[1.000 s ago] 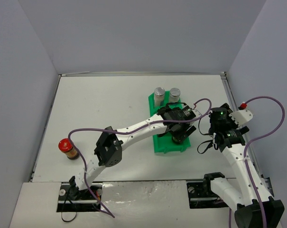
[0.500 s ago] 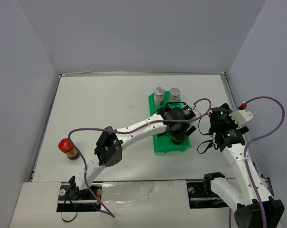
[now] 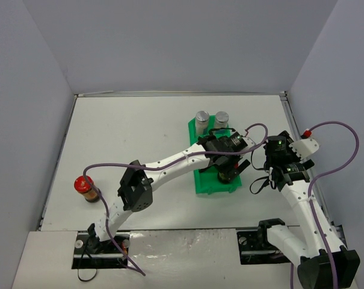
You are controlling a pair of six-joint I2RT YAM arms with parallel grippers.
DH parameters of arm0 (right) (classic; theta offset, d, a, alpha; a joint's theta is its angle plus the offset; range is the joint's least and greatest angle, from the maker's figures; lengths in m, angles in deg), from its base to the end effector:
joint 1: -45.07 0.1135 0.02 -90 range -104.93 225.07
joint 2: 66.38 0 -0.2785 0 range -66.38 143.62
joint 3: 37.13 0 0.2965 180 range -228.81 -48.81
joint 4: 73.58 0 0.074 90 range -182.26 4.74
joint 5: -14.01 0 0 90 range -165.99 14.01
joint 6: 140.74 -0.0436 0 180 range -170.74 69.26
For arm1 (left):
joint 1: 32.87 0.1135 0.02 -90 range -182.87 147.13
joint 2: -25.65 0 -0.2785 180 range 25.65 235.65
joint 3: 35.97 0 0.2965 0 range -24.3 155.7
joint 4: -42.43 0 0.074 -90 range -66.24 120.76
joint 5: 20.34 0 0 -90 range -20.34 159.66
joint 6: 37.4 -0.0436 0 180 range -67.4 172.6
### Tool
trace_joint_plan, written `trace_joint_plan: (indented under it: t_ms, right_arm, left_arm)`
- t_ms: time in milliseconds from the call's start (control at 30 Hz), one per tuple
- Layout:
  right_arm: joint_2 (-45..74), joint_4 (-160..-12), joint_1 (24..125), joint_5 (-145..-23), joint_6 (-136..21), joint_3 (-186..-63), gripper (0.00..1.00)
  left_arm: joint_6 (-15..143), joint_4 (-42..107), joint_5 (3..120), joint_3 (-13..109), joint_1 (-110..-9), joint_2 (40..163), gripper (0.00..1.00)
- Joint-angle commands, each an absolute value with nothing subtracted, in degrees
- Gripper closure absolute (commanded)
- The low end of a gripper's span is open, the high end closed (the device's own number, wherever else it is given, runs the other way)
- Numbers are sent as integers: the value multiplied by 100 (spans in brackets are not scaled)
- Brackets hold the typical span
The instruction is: Organize the condiment bottles
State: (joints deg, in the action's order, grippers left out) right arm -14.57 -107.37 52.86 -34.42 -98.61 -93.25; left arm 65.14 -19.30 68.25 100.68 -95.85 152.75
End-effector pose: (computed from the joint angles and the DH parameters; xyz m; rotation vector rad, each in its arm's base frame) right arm 0.2380 0.0034 0.3022 1.0484 1.6439 -0.1205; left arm 0.2500 -0.4927 0.2919 1.1078 2.3265 -0.5656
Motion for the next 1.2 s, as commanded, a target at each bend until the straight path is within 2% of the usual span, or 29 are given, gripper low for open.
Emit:
trace_joint_plan:
  t_ms: [0, 300, 500, 667, 867, 1033, 1167]
  right_arm:
    - [-1392, -10599, 5264, -3250, -9890, -9441, 0]
    - [-1356, -10590, 5272, -3301, -9915, -9451, 0]
    - [-1260, -10468, 5272, -3371, -9943, -9346, 0]
    - [-1172, -10318, 5288, -3498, -9954, -9261, 0]
    - [-1180, -10237, 5289, -3572, -9917, -9220, 0]
    - [-1201, -10181, 5289, -3626, -9870, -9146, 0]
    - [-1187, -10130, 5281, -3700, -9846, -9098, 0]
  left_arm:
    - [6494, -1796, 7071, 9954, -9572, 14334, 19]
    - [6756, -2088, 7439, 8601, -9561, 12992, 18]
    - [7848, -2410, 8548, 7363, -9127, 11839, 18]
    - [9021, -2979, 9247, 6644, -7788, 11076, 18]
    - [9633, -3422, 10091, 5949, -6371, 10178, 9]
    - [9657, -3420, 9895, 5357, -5002, 9555, 6]
    - [9779, -3675, 9979, 5097, -4423, 9369, 3]
